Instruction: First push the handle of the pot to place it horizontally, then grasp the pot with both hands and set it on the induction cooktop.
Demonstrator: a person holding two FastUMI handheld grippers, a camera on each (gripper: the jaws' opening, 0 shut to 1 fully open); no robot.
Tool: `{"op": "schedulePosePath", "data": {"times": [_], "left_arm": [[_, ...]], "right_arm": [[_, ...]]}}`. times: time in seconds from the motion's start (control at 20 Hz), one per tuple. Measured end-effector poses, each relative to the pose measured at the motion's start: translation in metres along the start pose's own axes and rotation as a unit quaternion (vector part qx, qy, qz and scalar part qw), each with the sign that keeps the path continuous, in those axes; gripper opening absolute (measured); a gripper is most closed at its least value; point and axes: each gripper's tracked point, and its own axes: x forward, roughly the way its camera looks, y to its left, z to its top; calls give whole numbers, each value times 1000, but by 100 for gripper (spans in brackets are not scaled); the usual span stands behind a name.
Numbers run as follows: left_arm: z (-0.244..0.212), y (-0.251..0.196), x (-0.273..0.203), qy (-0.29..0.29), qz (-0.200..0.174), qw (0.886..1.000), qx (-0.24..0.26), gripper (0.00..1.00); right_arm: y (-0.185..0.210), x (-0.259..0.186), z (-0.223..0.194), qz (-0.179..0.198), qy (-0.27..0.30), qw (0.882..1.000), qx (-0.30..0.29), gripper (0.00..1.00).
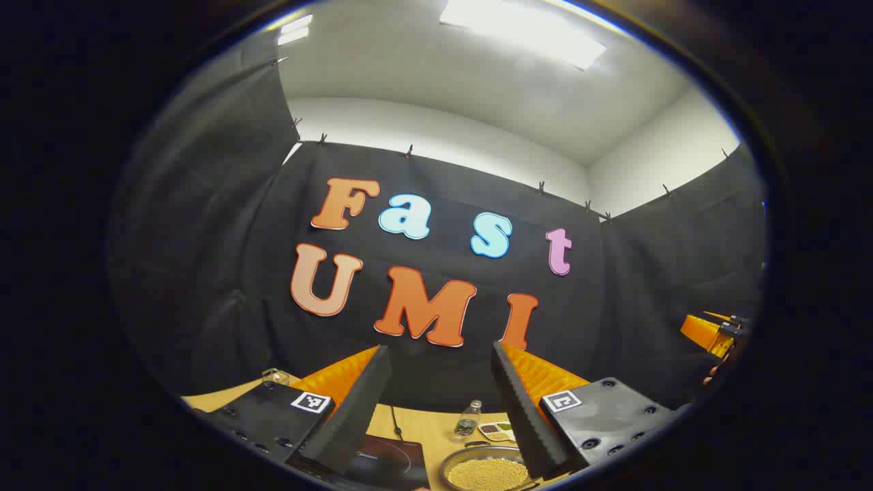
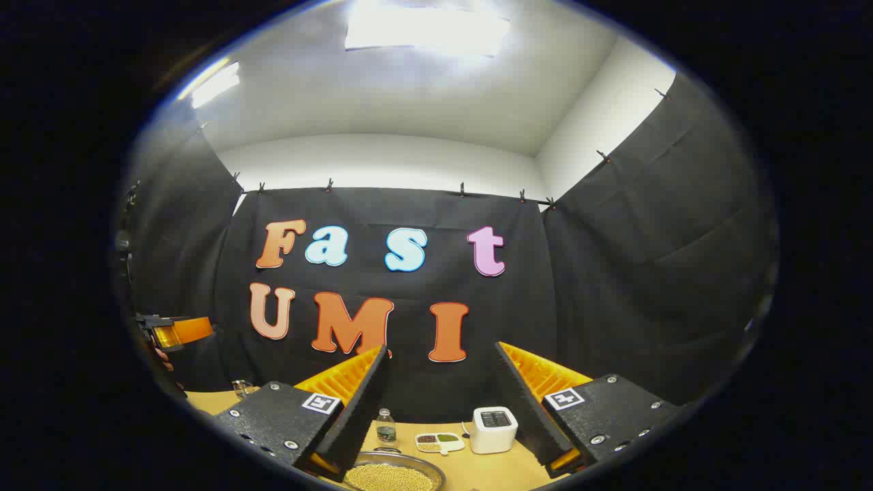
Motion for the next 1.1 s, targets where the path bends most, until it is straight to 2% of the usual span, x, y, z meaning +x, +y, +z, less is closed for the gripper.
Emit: {"op": "schedulePosePath", "data": {"times": [0.15,0.4,0.75,1.1], "left_arm": [[18,2,-5,-16,9,1000,2,97],[27,11,-6,-13,-10,999,-47,96],[46,33,-12,-36,18,999,-10,97],[40,31,-5,-38,8,999,15,97]], "right_arm": [[11,-5,9,12,-1,1000,0,93],[7,-11,7,3,10,1000,6,93],[10,-9,7,13,16,1000,8,93],[27,-2,3,40,8,999,16,93]]}}
